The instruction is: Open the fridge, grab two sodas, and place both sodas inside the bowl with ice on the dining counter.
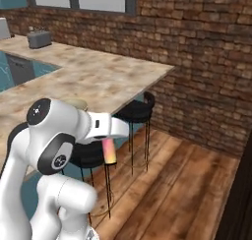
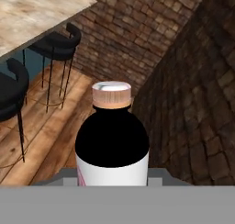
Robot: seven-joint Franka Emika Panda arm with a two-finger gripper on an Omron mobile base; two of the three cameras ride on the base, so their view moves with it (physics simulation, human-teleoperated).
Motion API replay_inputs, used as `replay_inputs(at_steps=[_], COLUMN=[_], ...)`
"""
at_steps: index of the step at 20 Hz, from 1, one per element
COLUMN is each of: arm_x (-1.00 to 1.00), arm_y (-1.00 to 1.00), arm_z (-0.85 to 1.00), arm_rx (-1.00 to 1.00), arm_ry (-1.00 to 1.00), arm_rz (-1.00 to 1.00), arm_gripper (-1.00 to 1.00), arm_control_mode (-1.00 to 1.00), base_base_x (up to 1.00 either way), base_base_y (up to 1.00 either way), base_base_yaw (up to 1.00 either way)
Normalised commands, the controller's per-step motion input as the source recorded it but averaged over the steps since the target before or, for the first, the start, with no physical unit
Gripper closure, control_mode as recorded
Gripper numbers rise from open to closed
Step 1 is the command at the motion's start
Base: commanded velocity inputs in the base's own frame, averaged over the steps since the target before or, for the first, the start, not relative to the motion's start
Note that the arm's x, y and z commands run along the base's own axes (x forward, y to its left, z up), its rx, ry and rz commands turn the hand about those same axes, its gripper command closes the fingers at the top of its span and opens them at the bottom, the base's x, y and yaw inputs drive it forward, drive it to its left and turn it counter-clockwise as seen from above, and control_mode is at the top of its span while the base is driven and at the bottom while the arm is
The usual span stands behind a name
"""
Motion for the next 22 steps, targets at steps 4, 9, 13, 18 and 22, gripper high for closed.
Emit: replay_inputs(at_steps=[4, 9, 13, 18, 22], arm_x=[0.00, 0.00, 0.00, 0.00, 0.00], arm_y=[0.00, 0.00, 0.00, 0.00, 0.00], arm_z=[0.00, 0.00, 0.00, 0.00, 0.00], arm_rx=[0.00, 0.00, 0.00, 0.00, 0.00], arm_ry=[0.00, 0.00, 0.00, 0.00, 0.00], arm_rz=[0.00, 0.00, 0.00, 0.00, 0.00], arm_gripper=[1.00, 1.00, 1.00, 1.00, 1.00], arm_control_mode=[1.00, 1.00, 1.00, 1.00, 1.00], base_base_x=[0.67, 0.58, 0.46, 0.23, 0.31], base_base_y=[-0.35, -0.47, -0.35, -0.29, -0.11], base_base_yaw=[0.46, 0.47, 0.52, 0.56, 0.63])
